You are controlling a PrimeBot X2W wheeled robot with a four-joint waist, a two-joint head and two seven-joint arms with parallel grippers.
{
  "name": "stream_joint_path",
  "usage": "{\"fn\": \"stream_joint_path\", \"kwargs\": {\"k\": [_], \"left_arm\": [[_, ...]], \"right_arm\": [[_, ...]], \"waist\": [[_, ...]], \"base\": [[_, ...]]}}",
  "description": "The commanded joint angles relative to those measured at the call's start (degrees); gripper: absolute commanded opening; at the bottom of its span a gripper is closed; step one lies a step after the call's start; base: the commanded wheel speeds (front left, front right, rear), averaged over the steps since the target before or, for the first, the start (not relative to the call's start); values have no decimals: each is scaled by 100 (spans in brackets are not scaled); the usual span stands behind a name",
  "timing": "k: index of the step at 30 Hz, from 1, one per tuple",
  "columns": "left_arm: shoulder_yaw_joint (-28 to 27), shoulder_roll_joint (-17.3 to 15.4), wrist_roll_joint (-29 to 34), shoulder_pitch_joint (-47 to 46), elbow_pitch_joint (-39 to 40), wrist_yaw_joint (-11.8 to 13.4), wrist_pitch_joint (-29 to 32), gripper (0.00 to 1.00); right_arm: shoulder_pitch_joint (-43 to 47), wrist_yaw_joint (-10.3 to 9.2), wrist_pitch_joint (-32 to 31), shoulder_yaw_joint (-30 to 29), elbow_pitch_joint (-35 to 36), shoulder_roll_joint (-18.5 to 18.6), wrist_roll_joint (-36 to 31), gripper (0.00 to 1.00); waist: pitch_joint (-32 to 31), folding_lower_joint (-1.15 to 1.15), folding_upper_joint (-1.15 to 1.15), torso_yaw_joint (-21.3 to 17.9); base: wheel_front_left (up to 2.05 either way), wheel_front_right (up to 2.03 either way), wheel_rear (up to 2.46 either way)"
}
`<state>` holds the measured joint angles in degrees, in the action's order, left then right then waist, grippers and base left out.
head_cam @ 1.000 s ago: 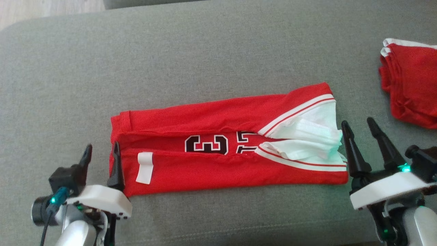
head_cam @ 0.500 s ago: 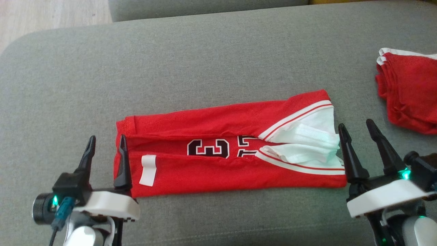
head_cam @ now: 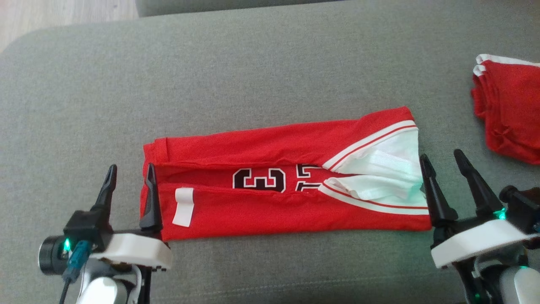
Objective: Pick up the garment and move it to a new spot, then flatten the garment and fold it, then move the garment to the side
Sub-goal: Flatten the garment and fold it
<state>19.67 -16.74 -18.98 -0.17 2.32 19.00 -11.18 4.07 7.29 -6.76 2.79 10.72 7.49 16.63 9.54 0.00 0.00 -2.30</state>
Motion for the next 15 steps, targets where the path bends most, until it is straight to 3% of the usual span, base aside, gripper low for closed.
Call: {"fn": "stream_joint_path", "kwargs": {"k": [1, 9, 15], "left_arm": [[-194, -138, 58, -279, 232, 22, -20, 100], [-120, -73, 117, -624, 237, 11, -36, 100], [-103, -25, 132, -871, 146, -17, -106, 100]], "right_arm": [[-203, 20, -62, 25, 113, 64, -3, 100], [-584, 20, -229, -231, -872, 278, 151, 100], [-1035, 20, -575, -61, -1726, 348, 354, 100]], "waist": [[77, 0, 0, 22], [505, 0, 0, 170], [769, 0, 0, 243]], "base": [[0, 0, 0], [0, 0, 0], [0, 0, 0]]}}
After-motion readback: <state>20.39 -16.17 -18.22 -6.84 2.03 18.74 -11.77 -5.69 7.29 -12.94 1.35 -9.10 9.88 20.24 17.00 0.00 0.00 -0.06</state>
